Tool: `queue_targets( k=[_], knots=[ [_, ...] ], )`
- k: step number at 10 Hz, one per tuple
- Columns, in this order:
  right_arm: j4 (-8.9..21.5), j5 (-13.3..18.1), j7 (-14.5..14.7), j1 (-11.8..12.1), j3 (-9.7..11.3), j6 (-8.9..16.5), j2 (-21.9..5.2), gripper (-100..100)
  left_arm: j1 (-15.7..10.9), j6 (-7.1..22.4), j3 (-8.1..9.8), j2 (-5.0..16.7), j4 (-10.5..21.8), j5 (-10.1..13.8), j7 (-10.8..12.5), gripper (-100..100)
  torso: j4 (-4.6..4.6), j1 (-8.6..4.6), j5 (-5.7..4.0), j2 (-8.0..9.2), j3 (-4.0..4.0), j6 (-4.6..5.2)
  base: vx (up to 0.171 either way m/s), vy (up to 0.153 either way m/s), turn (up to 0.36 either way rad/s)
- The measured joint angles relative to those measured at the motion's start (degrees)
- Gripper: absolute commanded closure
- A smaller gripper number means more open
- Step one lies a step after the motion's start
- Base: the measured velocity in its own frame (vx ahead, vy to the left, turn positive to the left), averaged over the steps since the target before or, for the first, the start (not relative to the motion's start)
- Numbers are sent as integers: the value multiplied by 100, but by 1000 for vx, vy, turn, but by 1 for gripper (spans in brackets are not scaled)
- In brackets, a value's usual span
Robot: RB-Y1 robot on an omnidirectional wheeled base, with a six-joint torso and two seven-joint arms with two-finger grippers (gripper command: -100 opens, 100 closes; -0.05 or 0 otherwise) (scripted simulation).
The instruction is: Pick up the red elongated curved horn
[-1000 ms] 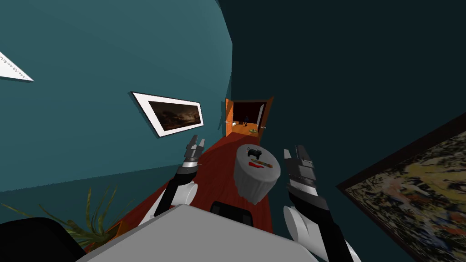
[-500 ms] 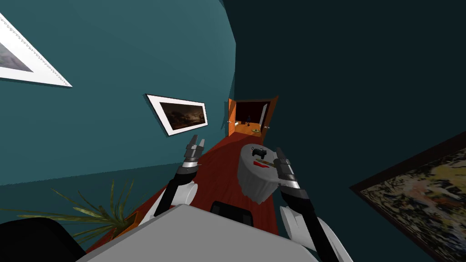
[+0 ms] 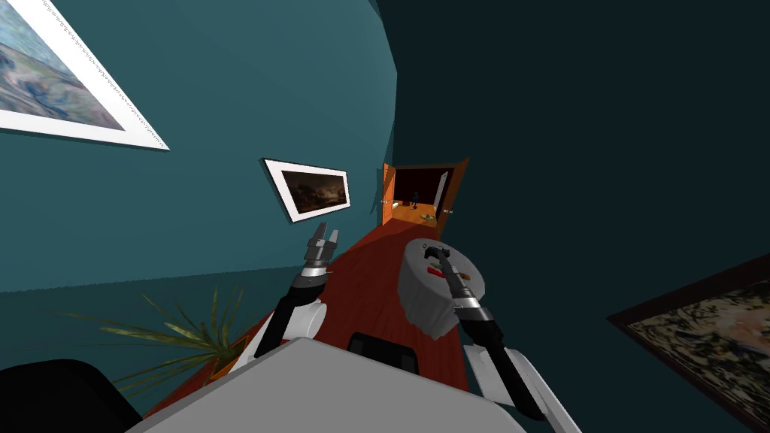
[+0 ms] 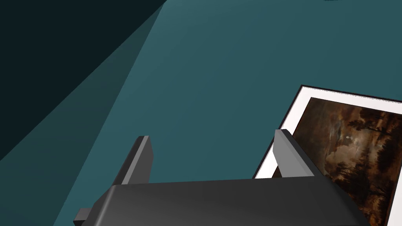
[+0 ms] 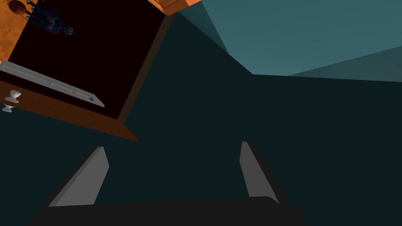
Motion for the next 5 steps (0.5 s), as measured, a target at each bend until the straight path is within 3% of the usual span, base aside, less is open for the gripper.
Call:
queue_targets(
  k=[5],
  knots=[
    [696,606,346,-153,383,289,-754,-100,1,0,1,1,0,0,0,0,-3,-25,-5,-13,-7,2,-14,90,98]
  ],
)
